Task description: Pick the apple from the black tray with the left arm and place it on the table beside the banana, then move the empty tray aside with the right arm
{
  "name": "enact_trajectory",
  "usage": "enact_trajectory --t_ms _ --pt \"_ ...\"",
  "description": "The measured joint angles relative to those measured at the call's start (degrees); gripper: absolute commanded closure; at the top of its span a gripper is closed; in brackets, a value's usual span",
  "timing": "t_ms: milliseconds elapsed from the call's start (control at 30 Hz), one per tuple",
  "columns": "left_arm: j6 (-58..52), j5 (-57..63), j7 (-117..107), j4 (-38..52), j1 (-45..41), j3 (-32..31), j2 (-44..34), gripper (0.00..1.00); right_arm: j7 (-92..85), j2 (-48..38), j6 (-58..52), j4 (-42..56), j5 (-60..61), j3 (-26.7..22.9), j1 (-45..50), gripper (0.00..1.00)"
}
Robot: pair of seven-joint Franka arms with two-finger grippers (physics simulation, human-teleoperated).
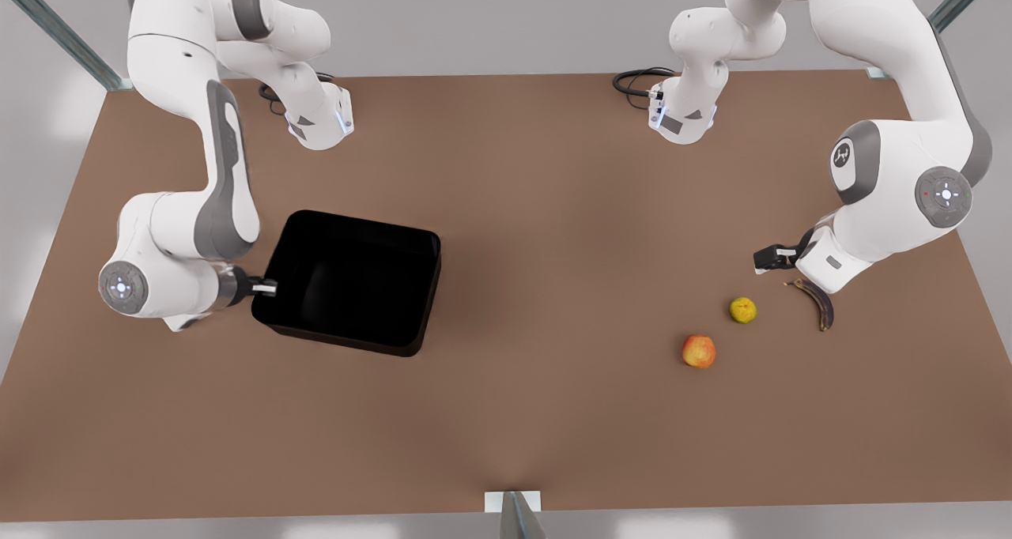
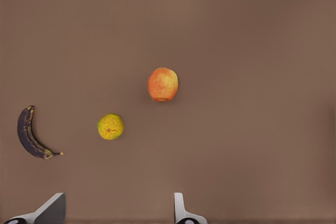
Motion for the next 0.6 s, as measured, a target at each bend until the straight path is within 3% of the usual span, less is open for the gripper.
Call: enact_trajectory --t_ms 333,600 --pt "0.0 0.0 -0.1 0.0 -0.1 0.0 0.0 0.00 -15.3 1.0 -6.8 1.6 -1.7 -14.2 -0.1 0.89" --pt "0.0 0.0 -0.1 0.0 -0.1 0.0 0.0 0.00 -25.5 8.1 -4.1 1.5 -1.7 -16.0 -0.7 0.89"
